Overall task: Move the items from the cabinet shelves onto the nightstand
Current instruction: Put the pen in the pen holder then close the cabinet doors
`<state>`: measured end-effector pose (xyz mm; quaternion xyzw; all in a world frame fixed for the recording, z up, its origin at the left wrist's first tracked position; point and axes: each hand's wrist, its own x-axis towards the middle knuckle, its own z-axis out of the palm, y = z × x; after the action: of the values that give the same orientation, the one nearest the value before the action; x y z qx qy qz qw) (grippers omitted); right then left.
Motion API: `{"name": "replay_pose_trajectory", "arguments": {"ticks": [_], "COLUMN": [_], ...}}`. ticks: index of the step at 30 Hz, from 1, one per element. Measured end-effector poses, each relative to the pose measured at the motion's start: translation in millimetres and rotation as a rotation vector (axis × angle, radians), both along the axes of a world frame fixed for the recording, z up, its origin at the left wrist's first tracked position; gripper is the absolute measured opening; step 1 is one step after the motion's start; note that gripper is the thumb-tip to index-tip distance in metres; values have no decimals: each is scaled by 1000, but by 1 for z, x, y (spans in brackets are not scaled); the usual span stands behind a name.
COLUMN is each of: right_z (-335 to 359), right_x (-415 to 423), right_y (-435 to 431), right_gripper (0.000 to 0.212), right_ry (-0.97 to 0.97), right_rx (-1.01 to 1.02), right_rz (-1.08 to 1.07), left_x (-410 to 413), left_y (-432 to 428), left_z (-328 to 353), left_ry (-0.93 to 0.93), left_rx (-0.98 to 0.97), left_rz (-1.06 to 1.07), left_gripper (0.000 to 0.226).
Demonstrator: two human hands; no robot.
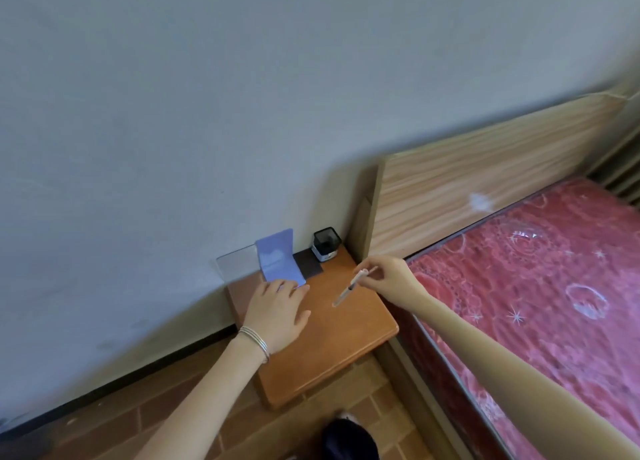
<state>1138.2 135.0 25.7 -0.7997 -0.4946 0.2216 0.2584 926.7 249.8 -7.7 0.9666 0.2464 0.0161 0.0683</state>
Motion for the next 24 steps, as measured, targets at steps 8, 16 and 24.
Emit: {"name": "replay_pose_trajectory", "arguments": {"ticks": [8,16,24], "right_z": [-96,-194,-248], "right_x": [78,137,164], "right_y": [112,185,211], "right_gripper": [9,13,19], "right_ry": [103,114,247], "right_rx": [52,-23,-158], "right_rz": [-217,-288,-295], "left_x": [80,139,167], "left_y": [74,114,125], "left_z": [-83,-154,-191], "left_ry": [97,187,226], "left_rx": [-134,-232,-319], "left_rz": [126,207,231], "left_gripper": [49,51,52]}}
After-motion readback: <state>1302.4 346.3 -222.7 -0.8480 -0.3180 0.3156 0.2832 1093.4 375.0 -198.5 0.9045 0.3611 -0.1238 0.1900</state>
